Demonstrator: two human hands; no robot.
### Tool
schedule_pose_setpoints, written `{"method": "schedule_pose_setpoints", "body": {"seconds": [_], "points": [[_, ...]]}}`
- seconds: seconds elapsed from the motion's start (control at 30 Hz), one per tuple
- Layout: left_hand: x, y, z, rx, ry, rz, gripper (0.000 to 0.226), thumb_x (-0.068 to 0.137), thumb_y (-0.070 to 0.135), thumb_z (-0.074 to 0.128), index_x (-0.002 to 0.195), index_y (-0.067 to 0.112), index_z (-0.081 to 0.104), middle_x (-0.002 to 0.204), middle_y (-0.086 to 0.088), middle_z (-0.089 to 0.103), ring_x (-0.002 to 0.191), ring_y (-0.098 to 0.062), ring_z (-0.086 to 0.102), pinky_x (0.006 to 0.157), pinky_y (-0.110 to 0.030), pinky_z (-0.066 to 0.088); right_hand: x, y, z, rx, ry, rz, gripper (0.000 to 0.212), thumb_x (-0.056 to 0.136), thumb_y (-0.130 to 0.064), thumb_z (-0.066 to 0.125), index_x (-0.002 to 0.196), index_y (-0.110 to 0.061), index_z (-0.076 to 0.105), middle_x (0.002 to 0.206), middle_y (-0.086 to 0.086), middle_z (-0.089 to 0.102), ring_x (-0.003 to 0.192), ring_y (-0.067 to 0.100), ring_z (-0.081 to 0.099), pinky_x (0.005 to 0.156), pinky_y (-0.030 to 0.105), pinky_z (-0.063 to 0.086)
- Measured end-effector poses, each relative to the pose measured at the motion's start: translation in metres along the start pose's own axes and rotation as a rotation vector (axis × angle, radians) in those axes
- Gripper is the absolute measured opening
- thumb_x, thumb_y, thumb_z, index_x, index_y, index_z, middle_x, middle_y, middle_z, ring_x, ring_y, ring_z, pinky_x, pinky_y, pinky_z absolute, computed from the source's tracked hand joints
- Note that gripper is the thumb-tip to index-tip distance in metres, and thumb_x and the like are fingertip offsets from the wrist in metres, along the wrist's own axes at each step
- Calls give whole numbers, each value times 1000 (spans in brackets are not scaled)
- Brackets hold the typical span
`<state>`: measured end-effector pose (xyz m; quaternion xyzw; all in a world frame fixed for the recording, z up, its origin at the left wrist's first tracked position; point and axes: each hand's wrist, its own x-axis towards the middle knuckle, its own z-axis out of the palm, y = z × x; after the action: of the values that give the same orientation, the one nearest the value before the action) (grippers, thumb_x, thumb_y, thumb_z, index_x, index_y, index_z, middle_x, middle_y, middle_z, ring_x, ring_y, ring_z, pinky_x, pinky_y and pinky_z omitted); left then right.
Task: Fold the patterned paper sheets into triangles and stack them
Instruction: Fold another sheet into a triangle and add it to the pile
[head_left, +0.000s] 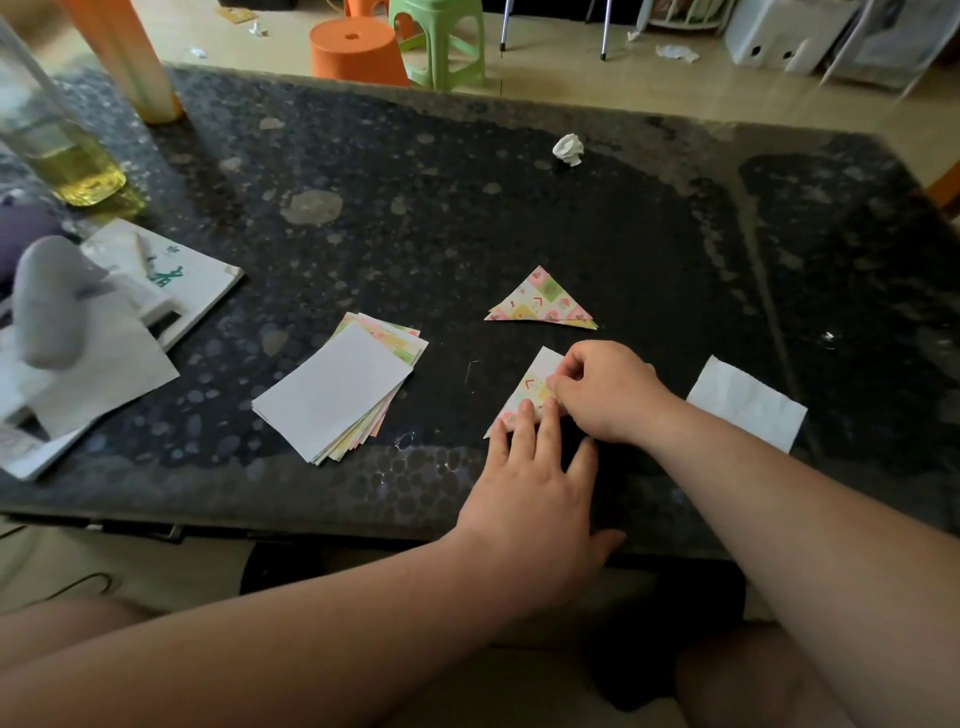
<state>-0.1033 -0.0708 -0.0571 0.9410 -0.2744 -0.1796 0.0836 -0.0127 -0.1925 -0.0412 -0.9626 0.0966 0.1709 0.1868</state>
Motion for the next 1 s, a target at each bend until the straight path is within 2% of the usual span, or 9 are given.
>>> {"method": "schedule_pose_setpoints", "body": {"seconds": [1.0], "points": [[2,1,6,43,-14,1,90,98,68,38,162,21,-5,165,-23,-20,153,-43,-17,123,-63,-4,-1,-1,-1,16,-10,4,7,102,-32,60,103,-27,65,105,-5,65,106,17,62,100,47,52]]}}
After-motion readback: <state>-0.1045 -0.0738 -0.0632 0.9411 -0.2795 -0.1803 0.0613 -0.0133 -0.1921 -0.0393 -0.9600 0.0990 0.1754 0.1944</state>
